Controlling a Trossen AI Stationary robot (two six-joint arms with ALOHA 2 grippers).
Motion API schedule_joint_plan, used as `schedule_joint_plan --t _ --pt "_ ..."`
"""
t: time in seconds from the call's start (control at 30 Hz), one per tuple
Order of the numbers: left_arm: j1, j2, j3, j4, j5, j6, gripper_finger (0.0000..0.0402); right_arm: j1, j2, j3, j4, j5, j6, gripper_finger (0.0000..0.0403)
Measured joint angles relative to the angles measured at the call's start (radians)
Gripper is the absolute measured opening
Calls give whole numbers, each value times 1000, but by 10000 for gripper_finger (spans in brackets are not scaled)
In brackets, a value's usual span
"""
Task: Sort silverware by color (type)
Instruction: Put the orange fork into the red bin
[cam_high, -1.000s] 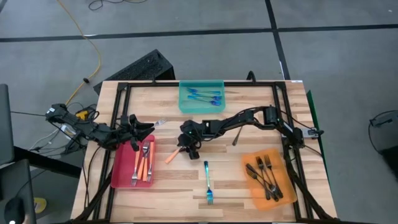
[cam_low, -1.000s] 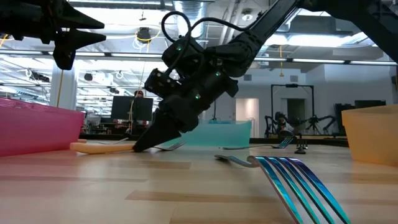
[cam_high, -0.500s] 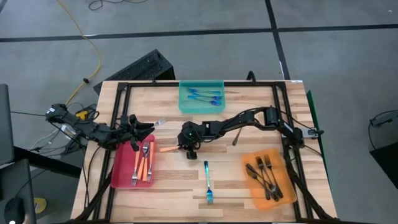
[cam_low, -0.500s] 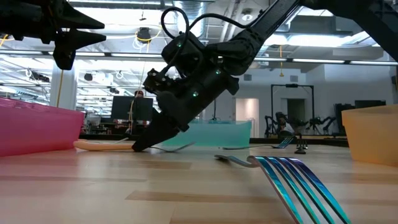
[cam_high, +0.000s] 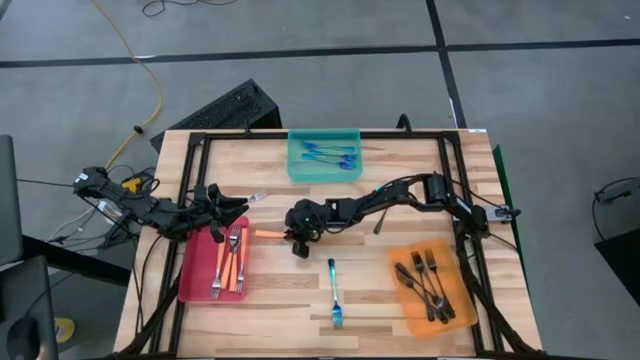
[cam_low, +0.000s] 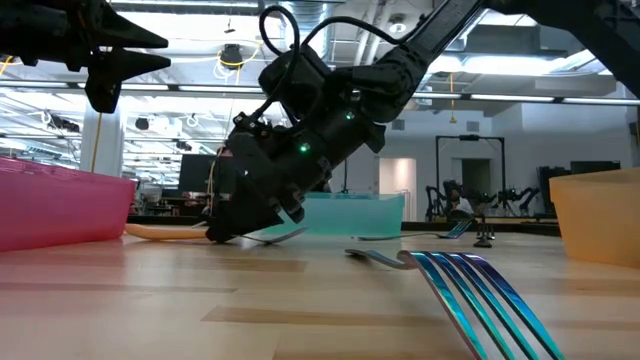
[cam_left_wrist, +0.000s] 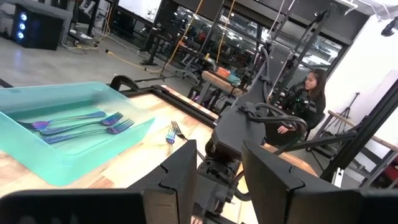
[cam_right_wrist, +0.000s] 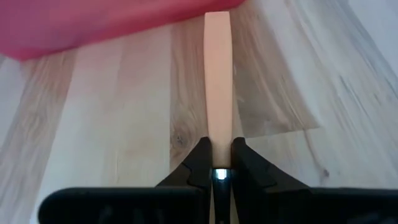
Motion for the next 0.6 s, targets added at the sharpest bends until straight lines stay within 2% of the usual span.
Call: schedule_joint_plan --t 0.6 --pt "0 0 0 -20 -3 0 112 22 -9 0 41 30 69 60"
